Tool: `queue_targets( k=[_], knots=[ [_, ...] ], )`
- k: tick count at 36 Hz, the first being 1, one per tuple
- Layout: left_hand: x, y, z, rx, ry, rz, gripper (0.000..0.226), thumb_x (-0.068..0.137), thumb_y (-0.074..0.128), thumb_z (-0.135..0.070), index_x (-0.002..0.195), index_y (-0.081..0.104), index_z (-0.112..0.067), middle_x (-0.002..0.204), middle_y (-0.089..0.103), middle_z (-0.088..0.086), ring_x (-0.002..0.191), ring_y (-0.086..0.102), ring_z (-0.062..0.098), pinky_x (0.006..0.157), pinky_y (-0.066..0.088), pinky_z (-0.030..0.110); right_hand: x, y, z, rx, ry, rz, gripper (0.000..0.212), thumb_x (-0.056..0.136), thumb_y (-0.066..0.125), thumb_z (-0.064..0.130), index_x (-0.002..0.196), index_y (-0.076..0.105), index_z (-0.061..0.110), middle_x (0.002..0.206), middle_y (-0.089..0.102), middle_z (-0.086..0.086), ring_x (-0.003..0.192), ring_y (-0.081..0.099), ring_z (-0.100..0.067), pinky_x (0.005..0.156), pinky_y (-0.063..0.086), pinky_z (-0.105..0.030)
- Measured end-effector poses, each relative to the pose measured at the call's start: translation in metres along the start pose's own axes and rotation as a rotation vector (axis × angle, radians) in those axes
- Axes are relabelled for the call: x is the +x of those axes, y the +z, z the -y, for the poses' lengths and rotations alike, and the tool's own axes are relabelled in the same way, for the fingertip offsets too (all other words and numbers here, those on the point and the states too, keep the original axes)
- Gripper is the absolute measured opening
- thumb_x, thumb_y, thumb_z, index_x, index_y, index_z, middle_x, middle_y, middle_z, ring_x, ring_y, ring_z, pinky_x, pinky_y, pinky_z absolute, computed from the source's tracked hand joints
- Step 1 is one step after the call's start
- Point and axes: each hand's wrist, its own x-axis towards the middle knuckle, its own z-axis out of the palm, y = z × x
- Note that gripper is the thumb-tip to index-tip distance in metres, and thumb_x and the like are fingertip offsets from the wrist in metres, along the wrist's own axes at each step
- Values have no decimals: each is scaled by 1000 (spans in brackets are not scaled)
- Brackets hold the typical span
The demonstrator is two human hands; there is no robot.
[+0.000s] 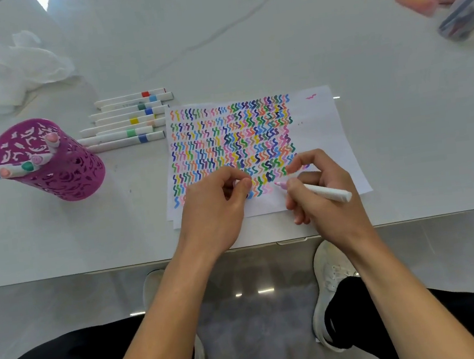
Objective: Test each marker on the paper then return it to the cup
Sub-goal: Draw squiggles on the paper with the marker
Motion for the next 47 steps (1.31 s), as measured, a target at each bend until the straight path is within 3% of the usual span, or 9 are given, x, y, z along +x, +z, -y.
queue_targets(
  k=[6,15,23,29,37,43,47],
  knots=[
    [0,0,1,-13,1,-17,9,96,66,-25,97,75,-25,83,72,-14,79,66,0,78,56,24,1,2,-4,-14,4,-32,10,91,71,7,87,64,12,67,67,-14,50,60,-24,49,49,-28],
    [1,1,1,-24,-8,-21,9,96,66,-26,98,75,-25,83,72,-14,79,67,0,80,58,28,3,3,-5,-8,17,-47,15,94,73,12,89,60,4,69,70,-13,52,64,-28,51,51,-28],
    [1,2,1,-24,-13,-26,9,96,67,-25,98,76,-25,84,73,-14,80,68,3,81,58,32,4,4,-4,-59,31,-40,13,92,72,10,85,61,7,64,69,-9,48,62,-22,50,51,-31],
    [0,1,-2,23,-3,-26,9,97,65,-24,95,73,-28,84,71,-15,80,65,1,78,55,24,4,5,-5,-62,33,-54,15,90,73,9,82,60,7,61,69,-9,46,61,-22,48,49,-30],
    [1,1,-3,9,-24,-18,9,96,65,-24,97,74,-26,86,71,-12,82,66,4,81,57,28,4,4,-6,-81,34,-75,15,88,73,8,81,60,5,61,69,-11,44,61,-21,44,47,-29],
    [1,0,-2,-46,-49,-8,9,96,66,-23,96,75,-25,84,72,-12,81,67,4,81,58,31,3,0,-6,104,23,-85,22,92,71,2,78,56,10,61,67,-14,44,56,-24,44,44,-27],
    [-1,-2,0,-119,-62,-18,9,96,67,-21,97,75,-23,83,73,-11,78,68,6,81,59,32,3,-6,-2,247,-23,-111,8,92,68,1,98,61,2,66,67,-16,50,57,-30,49,46,-30]
  ],
)
